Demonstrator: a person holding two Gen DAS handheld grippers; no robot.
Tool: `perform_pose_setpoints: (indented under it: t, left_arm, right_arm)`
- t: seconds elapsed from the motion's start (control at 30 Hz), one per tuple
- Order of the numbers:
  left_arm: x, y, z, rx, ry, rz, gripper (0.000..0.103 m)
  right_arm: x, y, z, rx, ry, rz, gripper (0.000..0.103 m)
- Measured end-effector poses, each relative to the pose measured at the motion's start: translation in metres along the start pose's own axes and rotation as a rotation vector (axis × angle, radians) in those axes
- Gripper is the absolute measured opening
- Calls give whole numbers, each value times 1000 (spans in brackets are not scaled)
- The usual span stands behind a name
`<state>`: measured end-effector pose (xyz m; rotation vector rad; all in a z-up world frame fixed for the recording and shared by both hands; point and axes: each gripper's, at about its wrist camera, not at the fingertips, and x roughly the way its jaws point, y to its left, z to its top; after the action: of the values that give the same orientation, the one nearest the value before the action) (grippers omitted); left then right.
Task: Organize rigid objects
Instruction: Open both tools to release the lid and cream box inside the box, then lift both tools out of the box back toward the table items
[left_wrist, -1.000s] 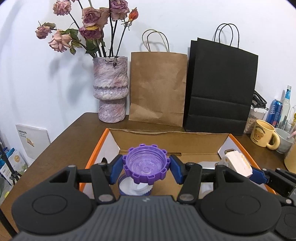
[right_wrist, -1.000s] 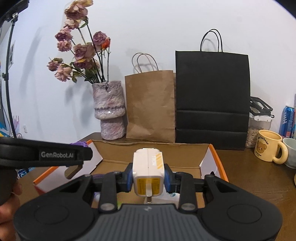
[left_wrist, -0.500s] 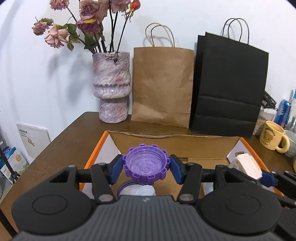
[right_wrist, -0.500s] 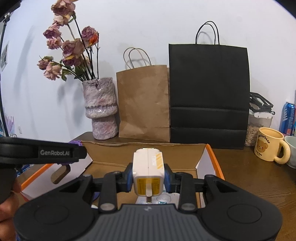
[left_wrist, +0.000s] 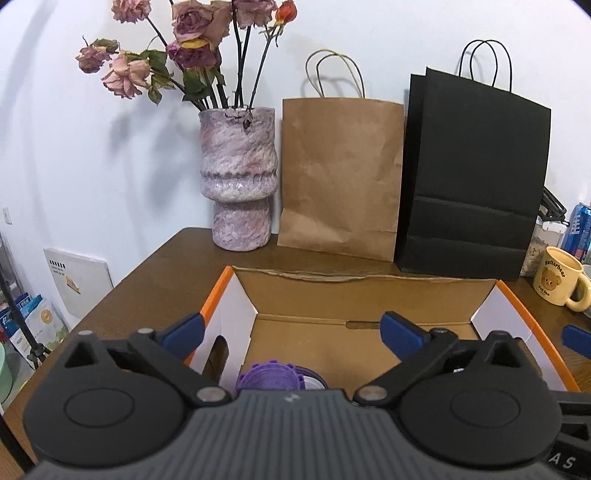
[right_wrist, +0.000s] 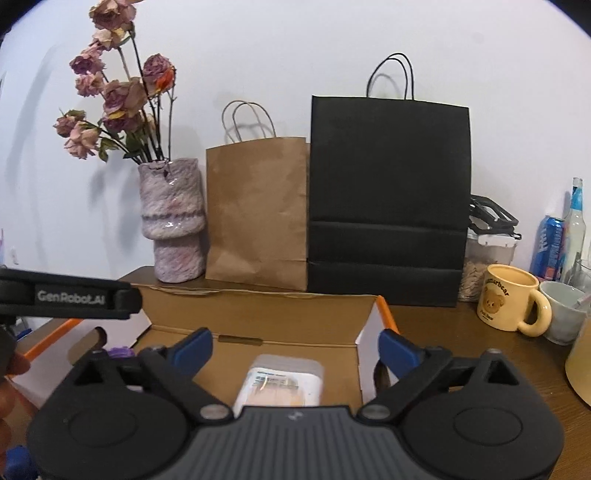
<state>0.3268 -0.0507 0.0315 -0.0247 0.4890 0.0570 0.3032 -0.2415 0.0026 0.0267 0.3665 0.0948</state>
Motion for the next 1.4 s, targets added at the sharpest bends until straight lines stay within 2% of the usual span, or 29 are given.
perform_pose_setpoints:
  t: [0.87, 1.4]
  left_arm:
    - [-4, 0, 0, 1, -5, 0, 103]
    - [-29, 0, -8, 15, -7, -10, 103]
  right_arm:
    - [1, 0, -3, -1, 15, 0, 103]
    - [-29, 4, -4, -16, -18, 12, 103]
